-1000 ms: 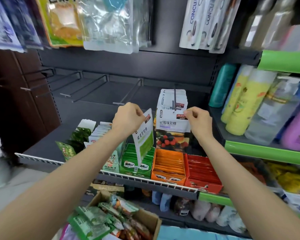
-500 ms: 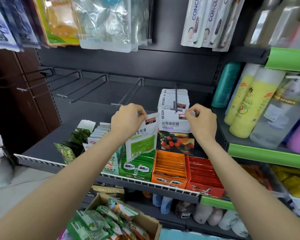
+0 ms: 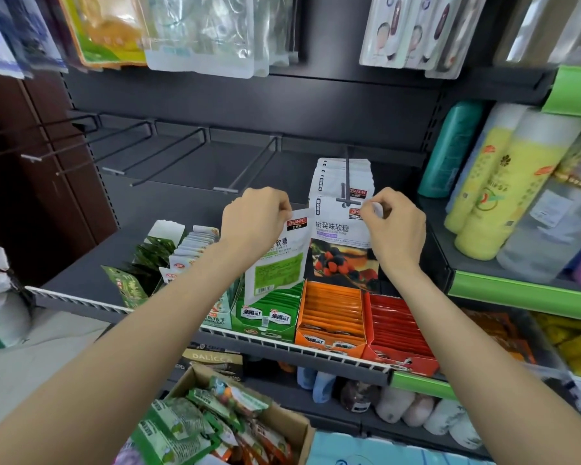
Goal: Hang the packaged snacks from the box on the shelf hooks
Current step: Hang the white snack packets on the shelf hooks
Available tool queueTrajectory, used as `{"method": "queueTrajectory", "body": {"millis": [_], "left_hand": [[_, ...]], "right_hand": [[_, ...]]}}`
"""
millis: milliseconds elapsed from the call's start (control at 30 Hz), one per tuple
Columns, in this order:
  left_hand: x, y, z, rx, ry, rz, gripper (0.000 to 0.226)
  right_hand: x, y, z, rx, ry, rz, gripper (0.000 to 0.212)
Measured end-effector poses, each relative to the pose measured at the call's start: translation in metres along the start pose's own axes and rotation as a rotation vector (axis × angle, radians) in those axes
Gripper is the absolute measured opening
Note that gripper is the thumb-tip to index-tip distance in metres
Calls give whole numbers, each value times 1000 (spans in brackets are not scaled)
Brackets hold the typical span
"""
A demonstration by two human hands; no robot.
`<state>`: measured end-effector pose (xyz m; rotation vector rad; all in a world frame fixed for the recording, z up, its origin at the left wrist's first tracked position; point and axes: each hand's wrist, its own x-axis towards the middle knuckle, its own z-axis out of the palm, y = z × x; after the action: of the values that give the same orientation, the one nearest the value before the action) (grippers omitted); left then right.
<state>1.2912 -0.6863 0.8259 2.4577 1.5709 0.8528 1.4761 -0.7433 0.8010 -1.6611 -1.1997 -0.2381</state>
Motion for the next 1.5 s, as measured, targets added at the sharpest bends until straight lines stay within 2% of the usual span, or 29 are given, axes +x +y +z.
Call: {"method": "queueTrajectory", "body": {"millis": [167,467,700,933,1133,1233,1333,1400,1500], "left_hand": [[-1,0,-1,-11,23,-24,18],[-3,-6,-4,-34,-47,99,11],[-3,-6,-4,-16,-75,160,10],[0,-5,-3,4,-58,170,11],[8,-1,-5,-20,-79,42,11],[10,-2,-3,-87,-116,-14,13],[10,-5,0,-188,-164,-78,14],[7,-6,2,-249,-187,-127,13],[3,-2,8,-485,-222,-272,10]], "right_hand": [[0,1,-2,-18,-57,-33,13],[-2,4,-7,-32,20,-49,14],[2,6,-5,-18,-79,-67,12],[21,11,15,-88,-74,23,13],[51,14,43,-225,-34,102,9],[58,17,48,-272,-93,89,12],[50,20,42,-167,-234,66,37],[33,21,32,-99,-244,37,50],[0,21,18,10,-225,49,39]]}}
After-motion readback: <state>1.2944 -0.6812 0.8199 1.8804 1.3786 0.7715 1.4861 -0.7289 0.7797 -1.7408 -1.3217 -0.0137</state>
